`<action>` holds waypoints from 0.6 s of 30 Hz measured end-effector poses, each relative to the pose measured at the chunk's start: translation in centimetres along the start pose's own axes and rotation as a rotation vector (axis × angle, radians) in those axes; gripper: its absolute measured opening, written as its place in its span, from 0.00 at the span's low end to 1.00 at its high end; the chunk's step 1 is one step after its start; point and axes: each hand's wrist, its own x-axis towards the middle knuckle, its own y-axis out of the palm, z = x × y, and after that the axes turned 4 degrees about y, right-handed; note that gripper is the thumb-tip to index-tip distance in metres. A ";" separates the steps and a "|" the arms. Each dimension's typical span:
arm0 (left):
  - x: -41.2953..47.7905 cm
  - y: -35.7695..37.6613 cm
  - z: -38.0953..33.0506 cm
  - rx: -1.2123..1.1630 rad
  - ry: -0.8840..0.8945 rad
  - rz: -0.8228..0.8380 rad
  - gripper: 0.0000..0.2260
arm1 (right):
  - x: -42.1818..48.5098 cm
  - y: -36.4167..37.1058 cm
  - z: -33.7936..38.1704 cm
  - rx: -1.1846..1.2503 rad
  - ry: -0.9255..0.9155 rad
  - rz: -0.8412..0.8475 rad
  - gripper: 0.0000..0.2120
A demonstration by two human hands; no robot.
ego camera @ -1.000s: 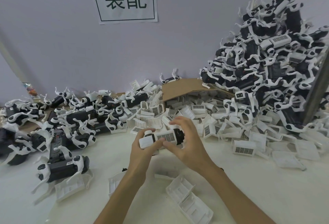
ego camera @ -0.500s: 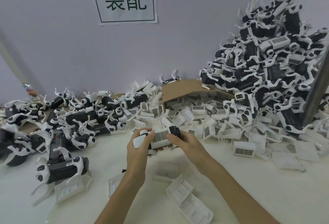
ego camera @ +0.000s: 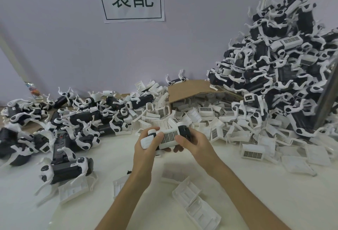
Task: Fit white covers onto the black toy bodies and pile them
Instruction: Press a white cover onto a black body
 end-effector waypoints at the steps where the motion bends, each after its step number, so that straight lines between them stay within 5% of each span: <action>1: 0.0 0.0 0.1 0.007 -0.013 0.009 0.17 | 0.0 0.0 0.1 0.015 0.034 0.012 0.15; 8: -0.2 0.4 0.4 0.080 -0.040 0.169 0.23 | 0.7 -0.5 -0.2 0.116 0.231 -0.140 0.15; 18: -0.4 0.4 0.5 0.125 0.055 0.129 0.20 | 0.7 -0.2 -0.4 0.077 0.103 -0.204 0.13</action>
